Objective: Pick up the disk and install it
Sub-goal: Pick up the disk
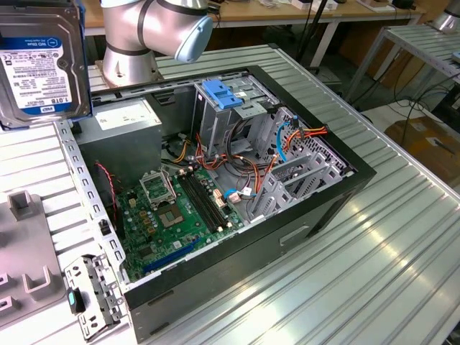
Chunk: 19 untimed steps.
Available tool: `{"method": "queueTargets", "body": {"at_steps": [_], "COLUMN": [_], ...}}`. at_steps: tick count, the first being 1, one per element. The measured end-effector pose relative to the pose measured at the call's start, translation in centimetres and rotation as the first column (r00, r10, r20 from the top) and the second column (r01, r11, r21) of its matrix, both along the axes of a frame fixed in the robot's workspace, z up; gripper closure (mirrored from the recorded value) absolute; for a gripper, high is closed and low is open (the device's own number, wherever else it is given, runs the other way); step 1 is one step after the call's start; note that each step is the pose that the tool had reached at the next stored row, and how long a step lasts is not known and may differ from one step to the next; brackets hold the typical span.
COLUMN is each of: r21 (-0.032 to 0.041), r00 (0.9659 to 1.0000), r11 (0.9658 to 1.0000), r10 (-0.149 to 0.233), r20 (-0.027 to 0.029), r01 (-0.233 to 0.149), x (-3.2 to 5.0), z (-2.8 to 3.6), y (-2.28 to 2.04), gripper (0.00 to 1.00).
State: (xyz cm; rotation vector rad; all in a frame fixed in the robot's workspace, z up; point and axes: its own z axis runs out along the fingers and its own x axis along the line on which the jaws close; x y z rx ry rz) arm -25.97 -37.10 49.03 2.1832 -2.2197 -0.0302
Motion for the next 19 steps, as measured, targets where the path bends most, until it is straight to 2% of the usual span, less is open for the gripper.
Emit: {"method": "queueTargets", "body": {"at_steps": [5, 14, 17, 19], "r21": [0.0000, 0.0001, -0.0073, -0.0114], "r00": [1.0000, 1.0000, 1.0000, 0.9998], "r11": [1.0000, 1.0000, 1.0000, 0.9999], "r10": [0.000, 0.000, 0.000, 0.000], "r20": [-0.0011, -0.0008, 0.0076, 0.0198], "r01": [0.000, 0.000, 0.000, 0.000], "x": [0.92, 1.35, 1.57, 1.69], "z": [0.00, -0.10, -0.26, -0.40], "y": [-0.14, -1.51, -1.52, -1.53], "gripper": [0.63, 0.63, 0.63, 0.63]}}
